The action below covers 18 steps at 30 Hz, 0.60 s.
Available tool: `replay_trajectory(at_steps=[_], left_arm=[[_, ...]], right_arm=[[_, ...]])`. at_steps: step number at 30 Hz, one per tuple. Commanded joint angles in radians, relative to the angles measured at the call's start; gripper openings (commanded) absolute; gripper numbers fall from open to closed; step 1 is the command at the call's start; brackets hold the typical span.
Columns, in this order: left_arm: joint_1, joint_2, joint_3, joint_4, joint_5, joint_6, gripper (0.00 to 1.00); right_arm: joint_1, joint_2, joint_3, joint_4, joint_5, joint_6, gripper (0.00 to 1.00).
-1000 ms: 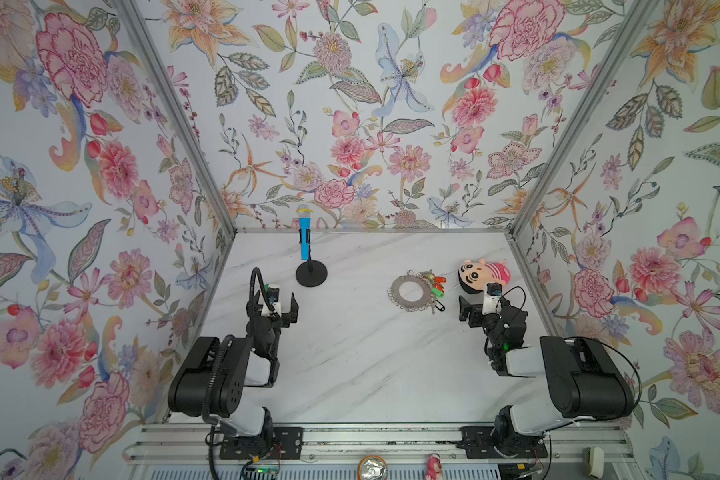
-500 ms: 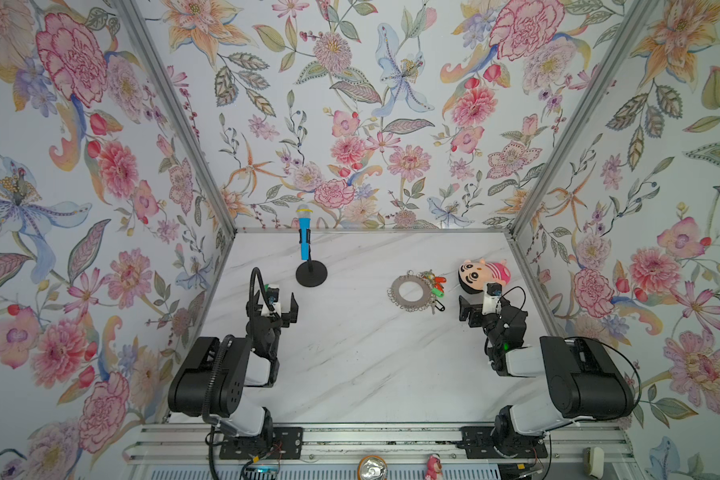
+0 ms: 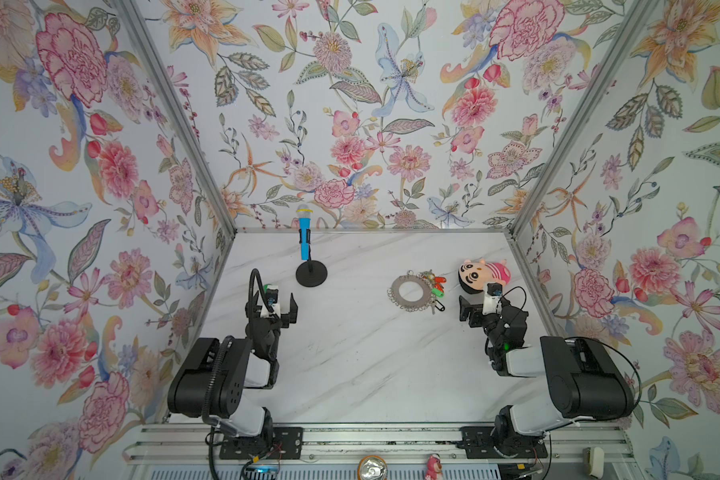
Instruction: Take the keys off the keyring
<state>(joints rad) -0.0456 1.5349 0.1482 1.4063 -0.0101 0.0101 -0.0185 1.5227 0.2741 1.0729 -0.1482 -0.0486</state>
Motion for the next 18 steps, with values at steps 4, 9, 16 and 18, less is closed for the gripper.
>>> replay_trajectory(at_steps=[4, 9, 16, 18], left_arm=[[0.005, -0.261, -0.006, -0.175, -0.027, -0.034, 0.99], [0.000, -0.428, 0.080, -0.442, 0.003, -0.171, 0.99], [-0.048, -0.489, 0.240, -0.790, 0.119, -0.393, 0.99], [-0.078, -0.487, 0.273, -0.846, 0.141, -0.445, 0.99]], right_arm=[[0.018, -0.207, 0.038, -0.205, -0.044, -0.032, 0.99], [0.066, -0.348, 0.118, -0.454, -0.112, 0.007, 0.99], [0.120, -0.361, 0.307, -0.822, -0.203, 0.111, 0.99], [0.132, -0.337, 0.347, -0.874, -0.212, 0.146, 0.99]])
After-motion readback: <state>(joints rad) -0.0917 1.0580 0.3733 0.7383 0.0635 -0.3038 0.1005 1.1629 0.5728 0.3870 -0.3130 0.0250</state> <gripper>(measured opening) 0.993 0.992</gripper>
